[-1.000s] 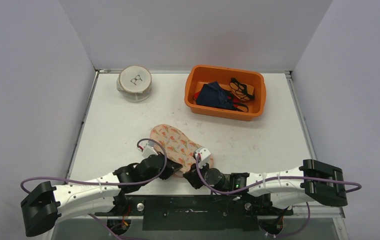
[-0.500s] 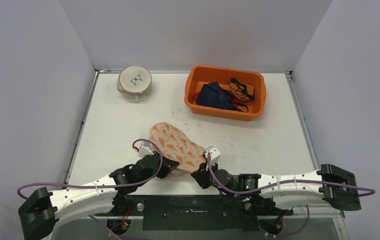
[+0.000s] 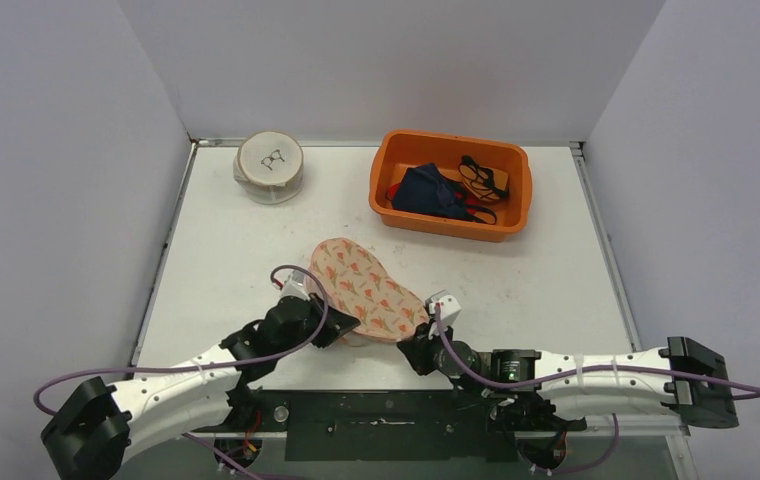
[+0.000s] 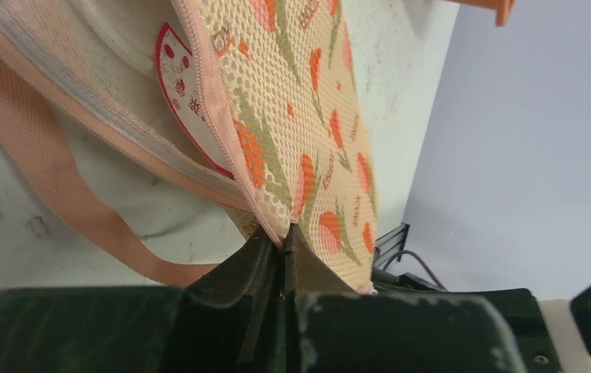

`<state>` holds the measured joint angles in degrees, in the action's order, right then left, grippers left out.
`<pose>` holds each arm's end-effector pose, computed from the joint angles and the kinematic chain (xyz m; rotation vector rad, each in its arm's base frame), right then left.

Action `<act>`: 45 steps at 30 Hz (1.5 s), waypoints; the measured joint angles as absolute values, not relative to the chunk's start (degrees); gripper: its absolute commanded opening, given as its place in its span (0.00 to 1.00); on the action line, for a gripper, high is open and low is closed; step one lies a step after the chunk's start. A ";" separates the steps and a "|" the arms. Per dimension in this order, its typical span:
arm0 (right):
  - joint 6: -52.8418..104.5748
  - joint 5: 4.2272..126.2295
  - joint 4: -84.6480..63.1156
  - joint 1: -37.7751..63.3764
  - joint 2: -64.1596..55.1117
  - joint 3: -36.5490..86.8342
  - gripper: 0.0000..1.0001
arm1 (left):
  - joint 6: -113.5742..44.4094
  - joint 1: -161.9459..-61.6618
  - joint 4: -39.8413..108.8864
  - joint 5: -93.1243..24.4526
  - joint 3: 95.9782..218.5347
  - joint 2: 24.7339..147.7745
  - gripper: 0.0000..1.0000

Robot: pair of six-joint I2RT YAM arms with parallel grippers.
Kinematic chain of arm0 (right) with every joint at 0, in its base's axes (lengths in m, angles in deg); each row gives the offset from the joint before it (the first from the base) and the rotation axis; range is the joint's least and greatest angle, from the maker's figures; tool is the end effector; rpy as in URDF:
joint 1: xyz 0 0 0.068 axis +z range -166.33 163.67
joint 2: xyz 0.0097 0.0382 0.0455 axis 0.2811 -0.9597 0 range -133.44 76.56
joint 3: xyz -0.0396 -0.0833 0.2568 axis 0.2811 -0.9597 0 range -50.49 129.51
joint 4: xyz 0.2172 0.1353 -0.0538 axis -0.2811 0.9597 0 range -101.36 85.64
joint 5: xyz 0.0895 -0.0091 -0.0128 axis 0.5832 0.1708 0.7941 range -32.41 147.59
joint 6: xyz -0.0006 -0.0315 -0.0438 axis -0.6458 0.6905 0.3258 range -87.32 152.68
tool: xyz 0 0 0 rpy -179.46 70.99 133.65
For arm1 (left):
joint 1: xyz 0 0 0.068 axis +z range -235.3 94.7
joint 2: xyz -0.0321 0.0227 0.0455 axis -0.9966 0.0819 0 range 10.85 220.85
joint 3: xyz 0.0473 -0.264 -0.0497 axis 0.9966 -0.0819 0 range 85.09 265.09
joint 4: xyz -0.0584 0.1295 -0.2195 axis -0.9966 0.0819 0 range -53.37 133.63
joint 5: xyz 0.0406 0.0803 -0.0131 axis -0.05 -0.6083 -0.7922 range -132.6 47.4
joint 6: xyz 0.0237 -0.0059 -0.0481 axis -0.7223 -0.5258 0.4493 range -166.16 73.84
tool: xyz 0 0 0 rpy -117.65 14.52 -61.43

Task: Unzip the laundry bag and remove the bra
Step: Unzip the laundry bag at the center of the board.

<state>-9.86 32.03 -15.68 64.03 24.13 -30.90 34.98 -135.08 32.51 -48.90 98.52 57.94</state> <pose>0.0470 0.1854 0.1896 -0.4154 2.0936 0.8757 0.1145 -0.1293 0.1670 -0.7068 2.2387 -1.1901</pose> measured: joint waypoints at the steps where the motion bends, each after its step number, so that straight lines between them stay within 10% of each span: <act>1: -9.89 32.00 -15.35 64.03 24.55 -30.92 0.05 | 33.87 -134.56 31.70 -47.77 98.63 59.21 0.00; 8: -9.89 31.85 -13.08 64.07 25.40 -31.47 0.05 | 26.24 -131.56 27.74 -40.75 104.57 73.44 0.00; 14: -9.89 31.98 -13.08 64.75 23.70 -31.66 0.05 | 23.09 -130.06 26.15 -37.41 107.50 79.16 0.64; 19: -9.54 32.81 -14.83 64.82 21.25 -31.60 0.05 | 23.33 -129.82 33.42 -38.63 106.63 70.68 0.91; 28: -7.15 35.44 -19.66 64.82 14.47 -29.13 0.05 | 29.50 -133.58 52.79 -45.65 102.30 38.18 0.92; 34: -5.49 37.40 -23.55 64.82 9.27 -26.83 0.05 | 37.87 -146.38 53.38 -51.96 98.78 39.10 0.89; 45: -3.94 39.94 -25.93 64.84 6.36 -25.39 0.05 | 41.93 -148.26 40.35 -57.75 99.20 58.46 0.45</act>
